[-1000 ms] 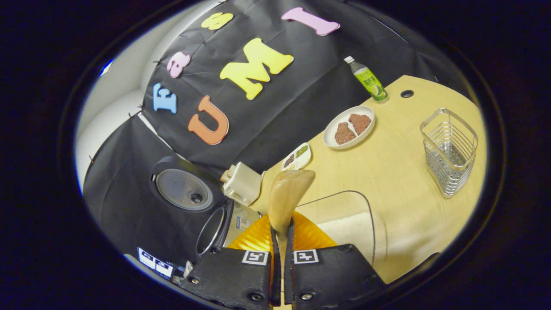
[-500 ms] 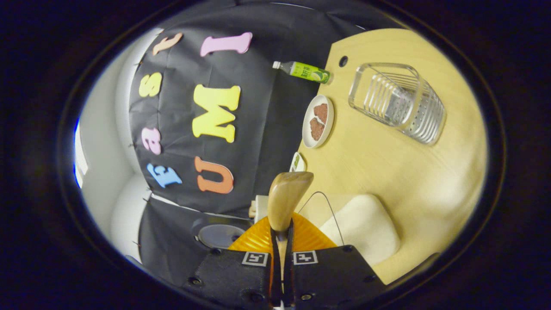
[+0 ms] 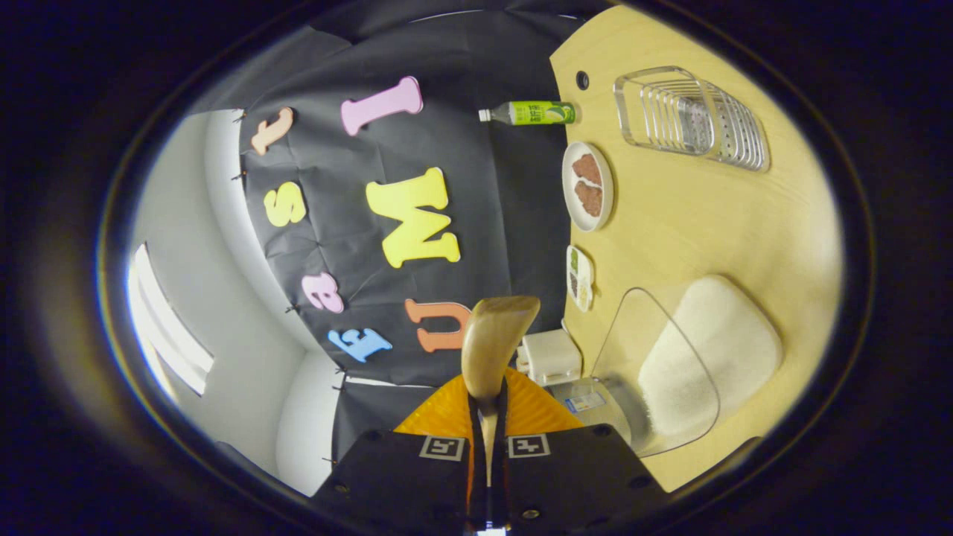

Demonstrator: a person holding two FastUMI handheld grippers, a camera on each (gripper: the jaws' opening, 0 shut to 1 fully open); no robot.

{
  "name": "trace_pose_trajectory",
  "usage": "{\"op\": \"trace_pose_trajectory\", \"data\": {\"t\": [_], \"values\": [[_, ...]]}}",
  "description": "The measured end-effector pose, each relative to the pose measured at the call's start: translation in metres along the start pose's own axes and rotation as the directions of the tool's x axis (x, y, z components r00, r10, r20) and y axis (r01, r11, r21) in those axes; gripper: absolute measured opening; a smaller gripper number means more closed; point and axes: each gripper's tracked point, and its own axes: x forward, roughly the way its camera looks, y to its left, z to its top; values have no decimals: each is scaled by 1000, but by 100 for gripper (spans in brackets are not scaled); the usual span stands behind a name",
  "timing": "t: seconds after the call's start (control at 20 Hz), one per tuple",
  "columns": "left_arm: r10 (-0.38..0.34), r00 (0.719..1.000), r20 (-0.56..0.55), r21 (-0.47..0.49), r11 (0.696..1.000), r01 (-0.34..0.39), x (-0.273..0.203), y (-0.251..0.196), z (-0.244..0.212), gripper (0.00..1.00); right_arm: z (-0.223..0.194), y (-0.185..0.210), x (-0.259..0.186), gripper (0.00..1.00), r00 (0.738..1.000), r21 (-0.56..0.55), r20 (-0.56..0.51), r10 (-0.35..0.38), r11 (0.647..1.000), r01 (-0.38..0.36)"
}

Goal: Close the left gripper, press the button to open the rice cooker; take a wooden spoon from the chopstick holder with the right hand, scoop a spoonful of rice and pour it into the rice cooker, then put the wooden spoon back into the chopstick holder.

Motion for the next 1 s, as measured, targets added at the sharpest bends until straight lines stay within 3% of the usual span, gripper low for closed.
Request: {"op": "trace_pose_trajectory", "data": {"t": [0.1, 0.5, 0.7, 0.9, 1.0], "values": [[6, 1000, 3, 22, 1000, -6, -3, 3, 3, 94, -13, 11, 10, 7, 1000, 28, -8, 20, 999, -20], [23, 999, 24, 53, 998, -24, -16, 17, 13, 94, -96, 44, 73, 8, 998, -54, -55, -11, 998, 8], [-1, 1000, 15, 47, 999, 1, -22, 16, 5, 95, -137, 49, 108, 7, 997, -125, -23, -75, 990, 71], [22, 999, 23, 55, 998, -23, -23, 31, 4, 94, -170, 57, 119, 8, 996, -355, 20, -91, 930, 92], [24, 1000, 17, 36, 999, -25, -23, 34, 1, 94, -179, 52, 121, 7, 993, -466, 58, -104, 877, 119]]}}
